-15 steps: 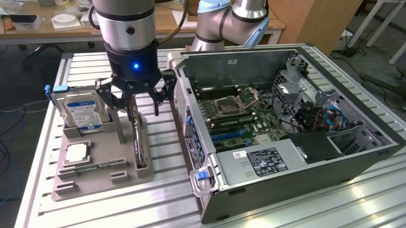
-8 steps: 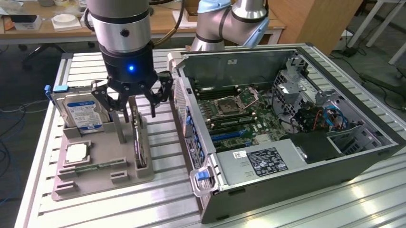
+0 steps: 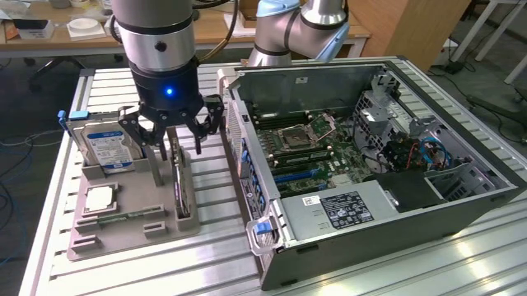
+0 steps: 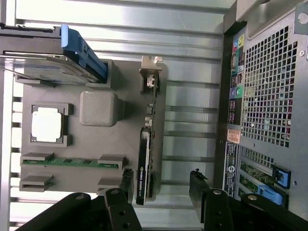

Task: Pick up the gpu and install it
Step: 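Pick up the gpu and move the gpu toward the slot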

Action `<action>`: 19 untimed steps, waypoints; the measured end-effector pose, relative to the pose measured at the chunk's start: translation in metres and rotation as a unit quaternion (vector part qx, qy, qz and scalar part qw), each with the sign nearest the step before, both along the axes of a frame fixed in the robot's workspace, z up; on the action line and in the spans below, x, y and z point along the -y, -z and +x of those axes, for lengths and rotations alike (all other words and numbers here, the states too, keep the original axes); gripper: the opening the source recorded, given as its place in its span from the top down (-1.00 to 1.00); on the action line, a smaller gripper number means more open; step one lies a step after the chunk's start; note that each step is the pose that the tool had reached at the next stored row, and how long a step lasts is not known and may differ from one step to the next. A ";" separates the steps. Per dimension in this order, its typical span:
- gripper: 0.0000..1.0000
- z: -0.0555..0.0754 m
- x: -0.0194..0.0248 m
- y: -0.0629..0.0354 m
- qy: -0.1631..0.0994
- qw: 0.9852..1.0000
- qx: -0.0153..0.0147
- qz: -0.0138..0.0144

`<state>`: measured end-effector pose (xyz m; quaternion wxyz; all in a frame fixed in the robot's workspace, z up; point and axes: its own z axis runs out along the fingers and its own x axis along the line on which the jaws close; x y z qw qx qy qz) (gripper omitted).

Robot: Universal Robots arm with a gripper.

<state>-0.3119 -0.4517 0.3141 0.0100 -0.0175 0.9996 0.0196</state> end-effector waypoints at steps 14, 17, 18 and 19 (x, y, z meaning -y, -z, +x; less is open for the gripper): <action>-0.18 -0.005 0.0000 0.0053 0.018 1.000 0.000 0.000; -0.18 -0.006 0.0000 0.0064 0.018 1.000 0.000 0.000; -0.18 -0.006 0.0001 0.0067 0.018 1.000 0.000 0.000; -0.18 -0.006 0.0001 0.0071 0.018 1.000 0.000 0.000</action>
